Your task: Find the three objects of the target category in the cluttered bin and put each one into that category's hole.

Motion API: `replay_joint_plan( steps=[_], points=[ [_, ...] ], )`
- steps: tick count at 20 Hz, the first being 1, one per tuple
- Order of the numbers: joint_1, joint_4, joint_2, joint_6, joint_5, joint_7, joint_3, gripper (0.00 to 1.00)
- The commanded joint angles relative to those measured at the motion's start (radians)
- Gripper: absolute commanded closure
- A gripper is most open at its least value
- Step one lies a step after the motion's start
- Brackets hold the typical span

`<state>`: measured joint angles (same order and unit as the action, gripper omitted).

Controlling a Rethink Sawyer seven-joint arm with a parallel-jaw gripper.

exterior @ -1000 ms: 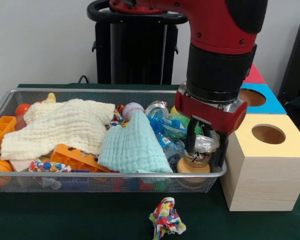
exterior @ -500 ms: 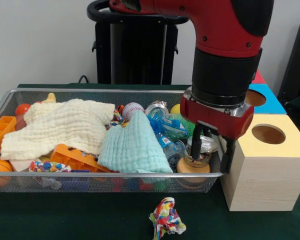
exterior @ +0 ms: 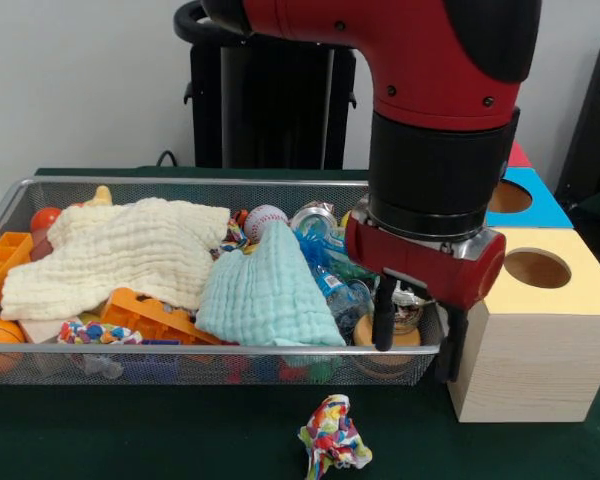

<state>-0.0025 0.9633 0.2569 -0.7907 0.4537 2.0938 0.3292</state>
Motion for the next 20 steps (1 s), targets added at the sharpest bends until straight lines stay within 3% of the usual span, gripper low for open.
replay_joint_plan(
  steps=[1,5,13,20],
  points=[
    [-0.061,-0.083,-0.054,-0.134,-0.020,0.039,-0.125,0.00],
    [-0.079,-0.107,-0.068,-0.145,-0.024,0.004,-0.142,0.00],
    [-0.117,0.035,-0.026,-0.005,-0.043,-0.090,-0.218,0.00],
    [-0.152,0.024,-0.035,0.002,-0.075,-0.136,-0.260,0.00]
  ],
)
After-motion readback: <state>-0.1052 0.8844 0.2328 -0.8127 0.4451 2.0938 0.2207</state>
